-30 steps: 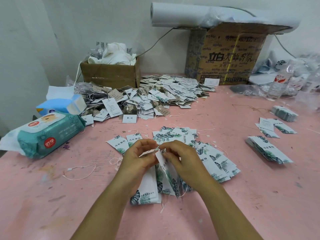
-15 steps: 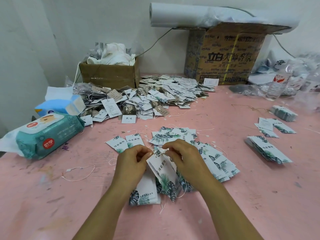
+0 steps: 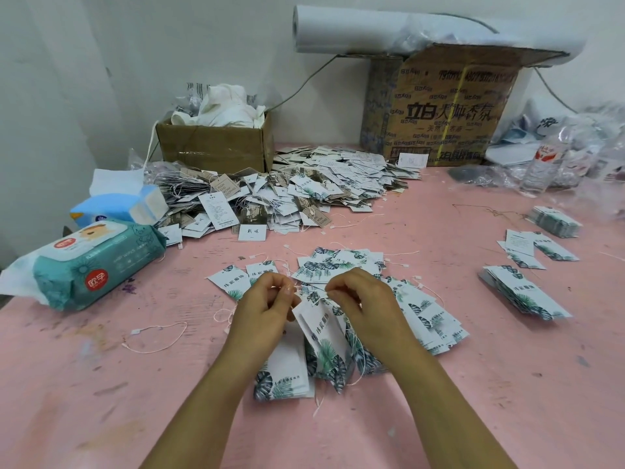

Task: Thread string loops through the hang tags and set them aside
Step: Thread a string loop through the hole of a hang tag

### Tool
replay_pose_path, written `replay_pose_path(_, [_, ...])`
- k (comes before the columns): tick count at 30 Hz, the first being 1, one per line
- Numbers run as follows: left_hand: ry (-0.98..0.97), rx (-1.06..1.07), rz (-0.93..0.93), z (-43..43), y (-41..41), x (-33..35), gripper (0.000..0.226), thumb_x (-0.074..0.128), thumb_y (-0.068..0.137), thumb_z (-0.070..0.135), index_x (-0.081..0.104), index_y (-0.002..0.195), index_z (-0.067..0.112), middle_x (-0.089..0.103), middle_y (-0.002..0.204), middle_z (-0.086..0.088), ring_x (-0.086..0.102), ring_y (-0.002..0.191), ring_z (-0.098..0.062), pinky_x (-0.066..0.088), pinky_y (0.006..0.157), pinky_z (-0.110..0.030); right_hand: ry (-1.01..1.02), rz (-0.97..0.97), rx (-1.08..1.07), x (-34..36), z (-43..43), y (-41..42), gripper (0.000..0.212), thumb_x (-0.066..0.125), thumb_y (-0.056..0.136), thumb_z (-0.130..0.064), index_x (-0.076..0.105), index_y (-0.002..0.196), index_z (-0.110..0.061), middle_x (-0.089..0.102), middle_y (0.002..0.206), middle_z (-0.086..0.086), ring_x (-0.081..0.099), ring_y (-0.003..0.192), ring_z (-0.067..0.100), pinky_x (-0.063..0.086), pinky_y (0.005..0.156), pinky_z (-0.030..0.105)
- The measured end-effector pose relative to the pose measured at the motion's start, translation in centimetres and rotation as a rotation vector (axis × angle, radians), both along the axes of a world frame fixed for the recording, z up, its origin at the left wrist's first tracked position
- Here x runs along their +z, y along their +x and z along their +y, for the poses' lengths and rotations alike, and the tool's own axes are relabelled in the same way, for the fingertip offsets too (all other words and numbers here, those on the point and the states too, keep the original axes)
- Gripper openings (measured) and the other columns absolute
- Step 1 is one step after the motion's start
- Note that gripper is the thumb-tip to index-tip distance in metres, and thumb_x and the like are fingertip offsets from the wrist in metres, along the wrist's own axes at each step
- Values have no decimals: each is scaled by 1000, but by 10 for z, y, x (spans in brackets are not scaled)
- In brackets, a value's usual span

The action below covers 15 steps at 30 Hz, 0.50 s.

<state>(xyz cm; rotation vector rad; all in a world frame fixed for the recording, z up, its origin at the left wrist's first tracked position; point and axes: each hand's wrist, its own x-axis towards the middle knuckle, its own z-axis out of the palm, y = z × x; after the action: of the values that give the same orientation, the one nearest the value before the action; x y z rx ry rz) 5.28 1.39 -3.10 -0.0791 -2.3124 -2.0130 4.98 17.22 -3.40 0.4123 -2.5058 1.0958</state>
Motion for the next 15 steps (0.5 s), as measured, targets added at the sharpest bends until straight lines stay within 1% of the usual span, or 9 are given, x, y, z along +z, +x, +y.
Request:
replay_pose_path(2, [50,-9,-10,1,0,2,18,47,96,11,53,80,16,62,70,3,50,45,4,39,46,-13,1,5,6,0,0,0,9,58,88,-3,66,92,-4,58,86,-1,53,78,10,40,69,11])
replay_pose_path(4, [104,-18,-20,1,1,3,18,45,96,10,52,80,13,62,69,0,50,44,1,39,44,-13,-1,9,8,0,-1,0,7,58,88,-3,65,91,-4,59,86,2,52,77,11,40,69,14])
replay_pose_path(7, [184,-39,-58,1,1,4,17,44,97,9,51,81,12,63,67,0,54,46,-3,43,45,-16,1,23,9,-1,-1,0,6,58,89,-6,64,90,-5,57,85,-2,51,75,9,39,69,12])
replay_pose_path(9, [213,-53,-85,1,1,4,16,44,97,12,51,83,13,64,68,1,56,48,-6,46,46,-18,-2,27,15,-1,-1,0,5,59,88,-7,64,90,-7,55,83,-6,49,72,2,37,66,8])
replay_pose_path(11, [237,-66,-106,1,1,3,14,45,97,14,52,85,14,64,73,-1,58,52,-10,49,49,-21,-4,26,33,0,-1,1,4,60,88,-8,64,89,-8,52,79,-11,49,69,-4,35,65,6])
replay_pose_path(13, [256,-81,-128,2,0,2,9,48,95,16,54,87,15,63,81,-5,59,59,-15,52,53,-23,-10,23,57,1,-1,2,4,61,87,-7,63,87,-10,48,75,-16,48,69,-6,33,62,6])
replay_pose_path(15, [275,-88,-144,2,0,2,5,54,91,20,55,90,16,62,82,-5,58,59,-14,53,53,-24,-18,31,75,2,-2,3,4,62,86,-7,64,87,-10,45,74,-16,47,71,-9,33,63,5])
